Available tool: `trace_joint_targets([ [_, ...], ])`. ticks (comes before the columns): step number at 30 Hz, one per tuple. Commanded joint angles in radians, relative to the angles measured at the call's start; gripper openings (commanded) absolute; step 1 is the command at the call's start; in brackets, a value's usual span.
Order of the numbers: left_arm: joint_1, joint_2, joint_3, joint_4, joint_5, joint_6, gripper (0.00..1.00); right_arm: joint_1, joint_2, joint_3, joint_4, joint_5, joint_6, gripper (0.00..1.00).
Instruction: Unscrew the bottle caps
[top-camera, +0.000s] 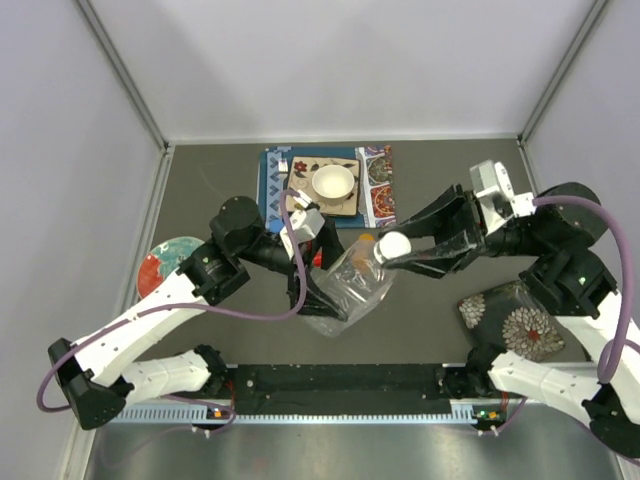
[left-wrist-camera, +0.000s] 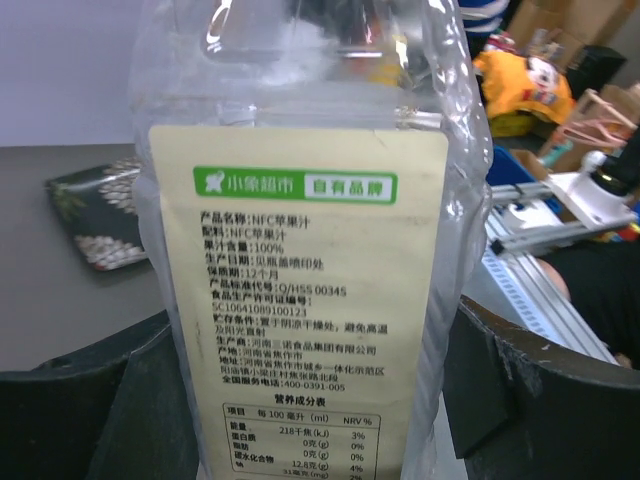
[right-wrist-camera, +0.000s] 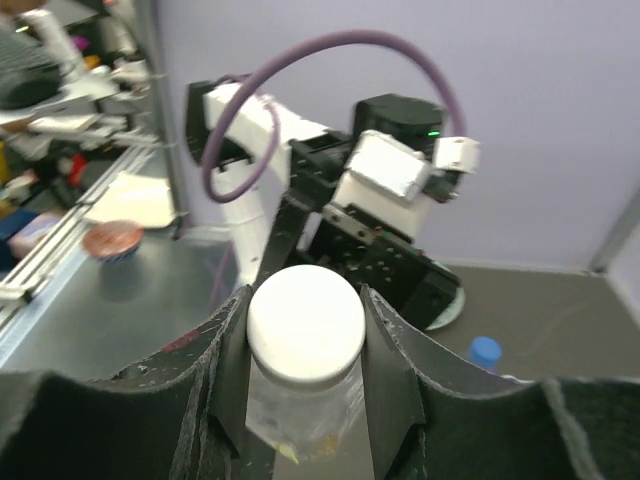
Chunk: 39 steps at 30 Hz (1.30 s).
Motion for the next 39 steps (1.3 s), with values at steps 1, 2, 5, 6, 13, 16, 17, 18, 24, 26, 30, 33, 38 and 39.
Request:
trace_joint_targets([
  [1, 0.01, -0.009, 0.041, -0.082, -0.146, 0.08, 0.3, 0.0, -0.047, 0.04, 0.051, 0.34, 0.019, 0.0],
  [2, 0.01, -0.009, 0.039, -0.091, -0.149, 0.083, 0.31, -0.001, -0.053, 0.034, 0.059, 0.427, 0.017, 0.0],
  [5, 0.01, -0.015, 0.035, -0.114, -0.18, 0.102, 0.31, 0.0, -0.089, 0.0, 0.077, 0.634, 0.014, 0.0],
  [6, 0.01, -0.017, 0.033, -0.125, -0.189, 0.112, 0.31, 0.0, -0.096, -0.011, 0.077, 0.696, 0.011, 0.0],
  [13, 0.009, -0.089, 0.002, -0.157, -0.436, 0.158, 0.3, -0.004, -0.011, -0.097, -0.13, 1.615, 0.089, 0.0],
  [16, 0.009, -0.145, -0.024, -0.162, -0.52, 0.174, 0.3, -0.101, 0.013, -0.231, -0.171, 1.652, 0.266, 0.0],
  [17, 0.009, -0.159, -0.03, -0.165, -0.544, 0.177, 0.3, -0.18, 0.019, -0.297, -0.194, 1.587, 0.321, 0.0],
  [18, 0.009, -0.173, -0.034, -0.168, -0.578, 0.188, 0.3, -0.231, 0.032, -0.334, -0.197, 1.548, 0.374, 0.0],
  [24, 0.01, -0.25, -0.057, -0.202, -0.637, 0.212, 0.31, -0.406, 0.234, -0.485, -0.164, 1.359, 0.556, 0.0],
  [26, 0.009, -0.271, -0.073, -0.202, -0.657, 0.212, 0.32, -0.411, 0.301, -0.468, -0.157, 1.356, 0.56, 0.0],
  [30, 0.009, -0.299, -0.094, -0.2, -0.68, 0.208, 0.32, -0.417, 0.454, -0.427, -0.121, 1.35, 0.544, 0.0],
  [33, 0.009, -0.317, -0.11, -0.199, -0.709, 0.197, 0.32, -0.419, 0.577, -0.379, -0.122, 1.365, 0.514, 0.0],
  [38, 0.01, -0.345, -0.153, -0.192, -0.744, 0.189, 0.32, -0.438, 0.735, -0.347, -0.121, 1.375, 0.51, 0.0],
  [39, 0.01, -0.348, -0.16, -0.192, -0.746, 0.189, 0.32, -0.442, 0.753, -0.344, -0.122, 1.376, 0.51, 0.0],
])
